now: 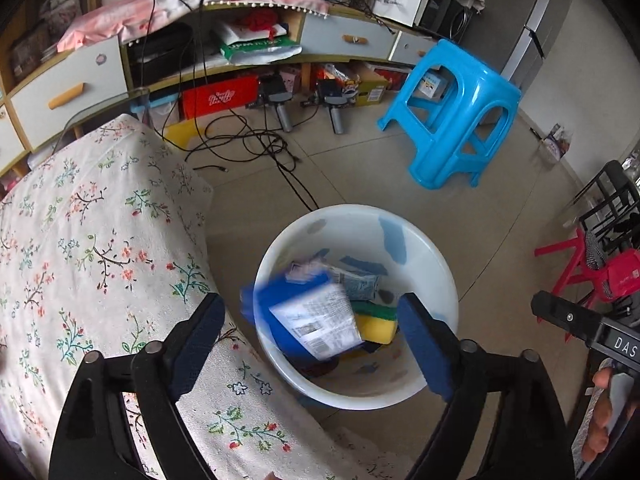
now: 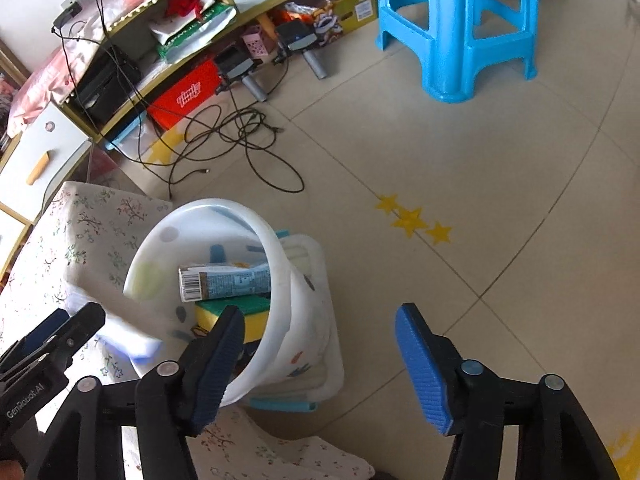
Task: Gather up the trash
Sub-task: 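Carry the carton and blue box over the wastebasket and release both, then move both grippers back to the table toward the AD bottle and orange peel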
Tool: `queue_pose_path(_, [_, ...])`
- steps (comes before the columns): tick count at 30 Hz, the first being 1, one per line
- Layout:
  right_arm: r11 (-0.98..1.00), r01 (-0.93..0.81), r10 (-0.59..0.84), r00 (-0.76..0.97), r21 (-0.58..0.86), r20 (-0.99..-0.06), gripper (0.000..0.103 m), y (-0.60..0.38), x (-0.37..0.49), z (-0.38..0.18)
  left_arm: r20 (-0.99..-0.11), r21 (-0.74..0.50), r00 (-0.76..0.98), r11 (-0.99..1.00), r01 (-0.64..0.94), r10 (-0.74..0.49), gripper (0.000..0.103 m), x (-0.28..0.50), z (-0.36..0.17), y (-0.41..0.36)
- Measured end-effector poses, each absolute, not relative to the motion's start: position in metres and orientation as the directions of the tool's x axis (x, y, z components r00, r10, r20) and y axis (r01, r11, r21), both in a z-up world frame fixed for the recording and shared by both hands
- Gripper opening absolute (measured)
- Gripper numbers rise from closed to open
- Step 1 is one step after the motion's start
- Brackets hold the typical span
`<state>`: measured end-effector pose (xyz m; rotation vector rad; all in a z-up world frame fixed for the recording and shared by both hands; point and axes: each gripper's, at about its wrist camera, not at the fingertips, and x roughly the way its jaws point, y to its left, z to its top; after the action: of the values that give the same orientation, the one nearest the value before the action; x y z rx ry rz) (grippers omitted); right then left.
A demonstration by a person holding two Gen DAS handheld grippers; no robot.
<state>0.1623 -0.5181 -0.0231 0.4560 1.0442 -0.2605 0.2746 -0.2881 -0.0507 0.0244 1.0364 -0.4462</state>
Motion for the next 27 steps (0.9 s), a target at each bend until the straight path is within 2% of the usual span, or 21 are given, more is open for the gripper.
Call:
queue_pose_path(3, [0.878,0.415,0.008,0.487,0.239,-0.873,0.070,-0.517,0.161,-0.022,-0.831,-0.164,0.445,0.912,0.376,-0.333,0.096,0.271,-0.046,-0.286])
queue_pose_path(12, [0.883,0.398,0.027,0.486,0.249,-0.873,0.071,-0.503,0.164,-0.019,-0.835,-0.158,0.452,0.923,0.352,-0.315,0.097,0.255,-0.030,-0.249])
queue_pose_path(20, [0.897,0.363,0.050,0.482,0.251,-0.875,0.074,-0.480,0.163,-0.016,-0.846,-0.159,0.454,0.945,0.286,-0.280,0.100,0.234,-0.021,-0.181])
queue_pose_path(27, [0.942,0.279,0.041,0.457,0.186,-0.889,0.081,-0.439,0.163,-0.019,-0.859,-0.158,0.452,0.964,0.213,-0.241,0.102,0.212,-0.018,-0.110])
